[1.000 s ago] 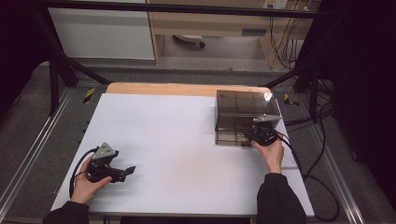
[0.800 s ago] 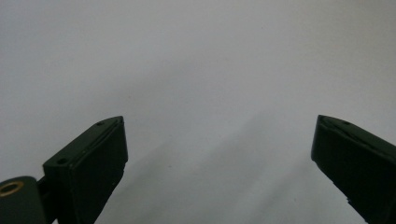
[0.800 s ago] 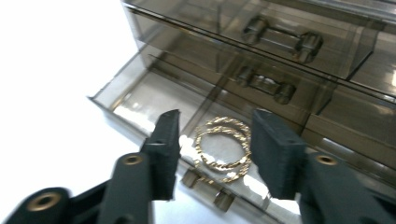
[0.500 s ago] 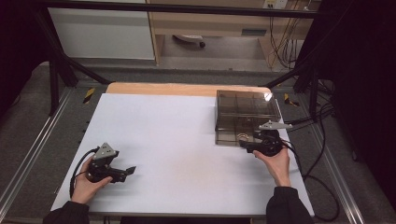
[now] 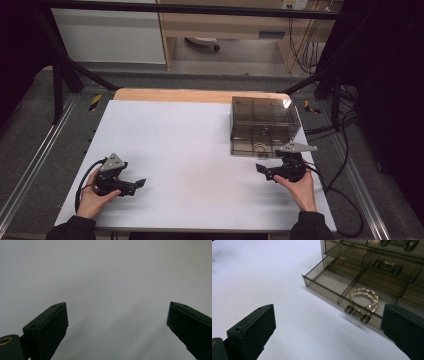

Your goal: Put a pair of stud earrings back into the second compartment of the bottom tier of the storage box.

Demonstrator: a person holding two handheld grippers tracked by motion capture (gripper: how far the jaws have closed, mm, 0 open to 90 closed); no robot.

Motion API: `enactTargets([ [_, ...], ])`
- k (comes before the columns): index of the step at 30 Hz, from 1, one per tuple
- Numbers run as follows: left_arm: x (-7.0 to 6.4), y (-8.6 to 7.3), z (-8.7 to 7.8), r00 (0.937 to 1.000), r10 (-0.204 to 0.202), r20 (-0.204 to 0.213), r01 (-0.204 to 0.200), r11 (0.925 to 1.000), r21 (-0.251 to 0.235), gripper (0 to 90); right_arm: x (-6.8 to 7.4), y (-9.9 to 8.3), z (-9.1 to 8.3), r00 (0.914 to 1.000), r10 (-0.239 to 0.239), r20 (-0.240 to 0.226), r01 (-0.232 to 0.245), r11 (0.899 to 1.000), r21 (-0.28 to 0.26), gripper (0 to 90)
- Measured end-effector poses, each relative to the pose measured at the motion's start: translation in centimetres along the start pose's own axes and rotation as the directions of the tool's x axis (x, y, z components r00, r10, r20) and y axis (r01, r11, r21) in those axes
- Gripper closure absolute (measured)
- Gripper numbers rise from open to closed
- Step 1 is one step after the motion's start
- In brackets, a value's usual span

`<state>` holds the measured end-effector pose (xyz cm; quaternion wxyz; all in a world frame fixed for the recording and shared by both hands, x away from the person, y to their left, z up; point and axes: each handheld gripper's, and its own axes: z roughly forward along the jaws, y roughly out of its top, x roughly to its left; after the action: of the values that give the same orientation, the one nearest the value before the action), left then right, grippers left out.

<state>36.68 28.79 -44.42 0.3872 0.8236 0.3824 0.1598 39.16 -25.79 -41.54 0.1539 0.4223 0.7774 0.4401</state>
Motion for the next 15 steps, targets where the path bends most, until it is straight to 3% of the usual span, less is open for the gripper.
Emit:
enactTargets([
  [15,-0.4,0.1,0.1,0.9999,0.012,0.006,-0.012,0.9999,0.007,3.5,-0.9,-3.8,-0.9,0.999,0.027,-0.035,-0.027,1.0,0.016,0.7],
])
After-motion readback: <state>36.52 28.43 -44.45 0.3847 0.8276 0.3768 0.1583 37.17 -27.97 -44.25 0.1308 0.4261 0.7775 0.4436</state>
